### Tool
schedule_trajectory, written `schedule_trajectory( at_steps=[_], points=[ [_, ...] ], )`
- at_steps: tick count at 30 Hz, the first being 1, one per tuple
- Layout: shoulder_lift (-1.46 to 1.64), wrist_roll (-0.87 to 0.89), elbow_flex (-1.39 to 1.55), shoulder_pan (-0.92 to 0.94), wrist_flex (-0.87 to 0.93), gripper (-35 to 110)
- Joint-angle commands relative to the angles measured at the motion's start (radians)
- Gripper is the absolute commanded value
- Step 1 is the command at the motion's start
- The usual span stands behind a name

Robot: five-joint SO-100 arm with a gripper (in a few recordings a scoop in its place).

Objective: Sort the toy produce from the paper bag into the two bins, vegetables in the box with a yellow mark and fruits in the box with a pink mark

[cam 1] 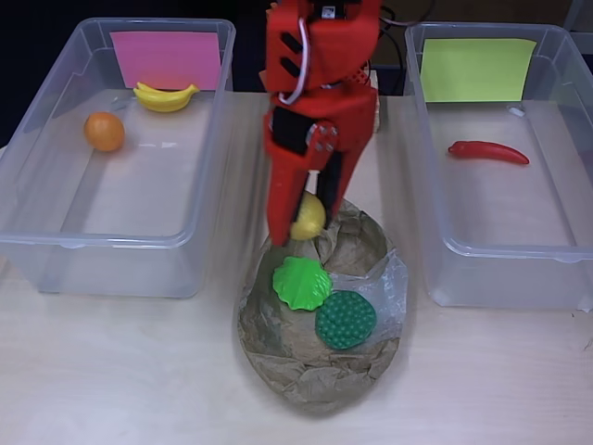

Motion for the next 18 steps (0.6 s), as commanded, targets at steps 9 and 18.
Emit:
schedule_trajectory(
  at_steps=[9,18],
  points=[
    [0.264,0.038,0.31,0.678,-0.003,17],
    [0.202,0.127,0.595,0.802,-0.114,39]
  ],
)
